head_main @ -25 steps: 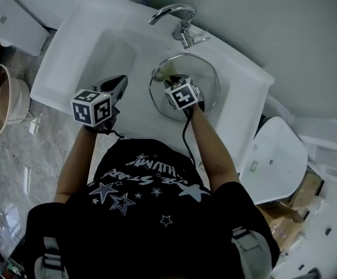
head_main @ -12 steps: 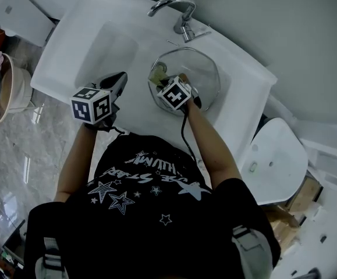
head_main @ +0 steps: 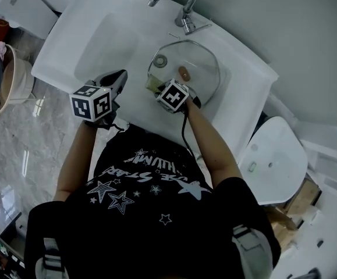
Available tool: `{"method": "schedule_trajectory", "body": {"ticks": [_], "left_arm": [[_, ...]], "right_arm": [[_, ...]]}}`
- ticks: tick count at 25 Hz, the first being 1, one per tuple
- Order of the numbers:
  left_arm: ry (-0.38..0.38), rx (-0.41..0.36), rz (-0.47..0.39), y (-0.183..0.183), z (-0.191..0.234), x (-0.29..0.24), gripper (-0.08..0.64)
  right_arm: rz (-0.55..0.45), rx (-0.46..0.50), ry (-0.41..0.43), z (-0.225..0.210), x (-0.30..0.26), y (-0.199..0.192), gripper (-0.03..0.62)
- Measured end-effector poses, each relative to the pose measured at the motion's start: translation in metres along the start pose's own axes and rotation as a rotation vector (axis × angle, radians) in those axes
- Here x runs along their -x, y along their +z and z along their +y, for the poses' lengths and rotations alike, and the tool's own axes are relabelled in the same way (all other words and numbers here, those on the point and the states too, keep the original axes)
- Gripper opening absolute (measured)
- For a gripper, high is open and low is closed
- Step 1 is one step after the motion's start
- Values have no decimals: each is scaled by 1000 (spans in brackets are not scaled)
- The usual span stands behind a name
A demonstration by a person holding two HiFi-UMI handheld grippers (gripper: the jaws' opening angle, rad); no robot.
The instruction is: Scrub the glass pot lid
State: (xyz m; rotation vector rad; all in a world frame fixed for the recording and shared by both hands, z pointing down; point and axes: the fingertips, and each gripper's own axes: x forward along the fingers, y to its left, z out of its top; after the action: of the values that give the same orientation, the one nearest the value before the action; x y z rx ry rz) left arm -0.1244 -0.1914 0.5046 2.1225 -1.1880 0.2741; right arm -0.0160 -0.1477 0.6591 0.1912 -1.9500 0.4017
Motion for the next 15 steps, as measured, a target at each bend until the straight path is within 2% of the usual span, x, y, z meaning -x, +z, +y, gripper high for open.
{"method": "schedule_trajectory", "body": {"ticks": [15], "left_arm": [[-6,12,20,-26,-18,8,8]], "right_arm": [[75,-52,64,30,0,-55,84]]}}
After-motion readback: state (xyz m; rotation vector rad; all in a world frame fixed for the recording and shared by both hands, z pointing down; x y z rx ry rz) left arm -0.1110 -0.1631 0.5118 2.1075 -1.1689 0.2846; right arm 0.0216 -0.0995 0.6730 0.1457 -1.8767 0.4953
